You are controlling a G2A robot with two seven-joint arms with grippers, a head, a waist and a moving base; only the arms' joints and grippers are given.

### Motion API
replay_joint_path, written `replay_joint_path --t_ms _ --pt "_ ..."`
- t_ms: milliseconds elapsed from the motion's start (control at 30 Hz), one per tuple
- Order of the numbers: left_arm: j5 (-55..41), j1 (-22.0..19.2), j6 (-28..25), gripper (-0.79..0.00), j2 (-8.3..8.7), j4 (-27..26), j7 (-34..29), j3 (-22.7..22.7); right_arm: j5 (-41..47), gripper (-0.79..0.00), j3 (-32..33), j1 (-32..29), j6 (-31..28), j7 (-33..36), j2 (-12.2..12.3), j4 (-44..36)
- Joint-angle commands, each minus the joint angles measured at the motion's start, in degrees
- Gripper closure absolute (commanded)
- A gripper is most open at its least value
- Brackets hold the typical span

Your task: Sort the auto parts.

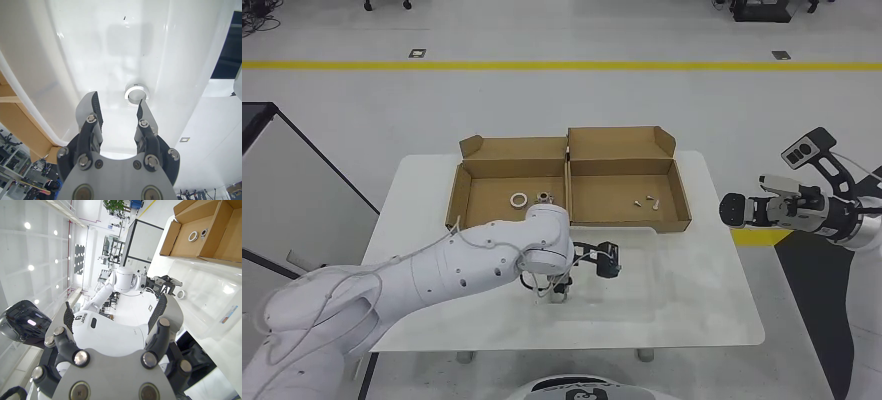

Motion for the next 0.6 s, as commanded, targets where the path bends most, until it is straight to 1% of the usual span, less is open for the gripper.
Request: replay_joint_path --t_ms 0,200,333,433,567 --pt "0.5 0.7 0.2 -0.425 -0.05 0.4 -0.2 0.0 0.0 -0.785 0.0 0.0 0.0 0.0 0.0 0.0" --pt "1.6 2.2 0.6 -0.419 -0.31 1.1 -0.6 0.0 0.0 -0.785 0.0 0.0 0.0 0.0 0.0 0.0" --pt "2.1 2.9 0.5 -0.428 -0.44 1.9 -0.5 0.0 0.0 -0.785 0.0 0.0 0.0 0.0 0.0 0.0" --pt "2.0 3.0 0.7 -0.391 -0.56 2.3 -0.8 0.0 0.0 -0.785 0.0 0.0 0.0 0.0 0.0 0.0" --pt "2.7 3.5 1.3 -0.388 -0.82 2.7 -1.3 0.0 0.0 -0.785 0.0 0.0 0.0 0.0 0.0 0.0"
